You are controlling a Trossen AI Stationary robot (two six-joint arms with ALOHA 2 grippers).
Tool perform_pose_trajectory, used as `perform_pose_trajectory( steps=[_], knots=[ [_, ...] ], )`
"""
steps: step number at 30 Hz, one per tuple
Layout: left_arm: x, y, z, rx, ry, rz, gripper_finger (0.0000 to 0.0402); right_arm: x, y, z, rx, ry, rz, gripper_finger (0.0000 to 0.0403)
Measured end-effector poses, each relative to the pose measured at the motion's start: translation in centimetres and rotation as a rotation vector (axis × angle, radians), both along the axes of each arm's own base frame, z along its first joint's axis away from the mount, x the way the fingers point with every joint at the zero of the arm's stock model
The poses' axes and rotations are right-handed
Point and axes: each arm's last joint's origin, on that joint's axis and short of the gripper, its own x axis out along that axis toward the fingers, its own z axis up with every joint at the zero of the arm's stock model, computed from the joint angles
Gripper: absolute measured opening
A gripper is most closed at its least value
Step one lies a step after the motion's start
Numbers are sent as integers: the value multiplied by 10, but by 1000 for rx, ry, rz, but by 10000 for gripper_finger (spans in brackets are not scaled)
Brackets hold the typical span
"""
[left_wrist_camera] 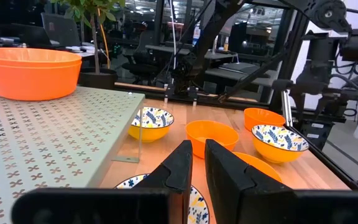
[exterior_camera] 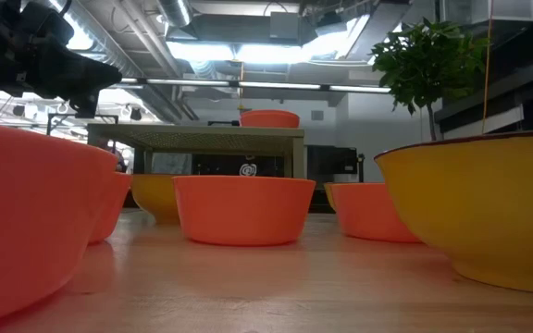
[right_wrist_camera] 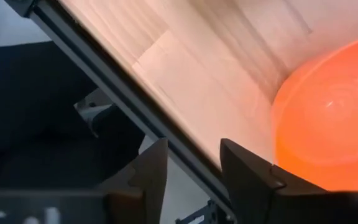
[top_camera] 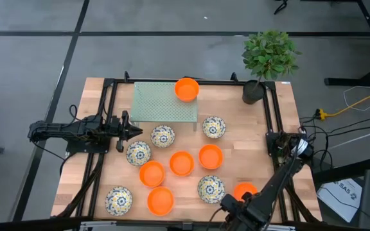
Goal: Pick & Place Mini bowls
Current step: Stack the orange bowl on top of the other orange bowls on the shelf
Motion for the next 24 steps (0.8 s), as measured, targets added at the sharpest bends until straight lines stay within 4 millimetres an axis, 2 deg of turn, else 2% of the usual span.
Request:
perform_pose_trajectory(
  steps=[10,24],
  knots=[
    [0,0,0,0,0,0,38,-18,-2,-2,-138,30,28,148],
    [0,0,0,0,-1,0,38,-15,2,-26,-223,77,34,144]
  ],
)
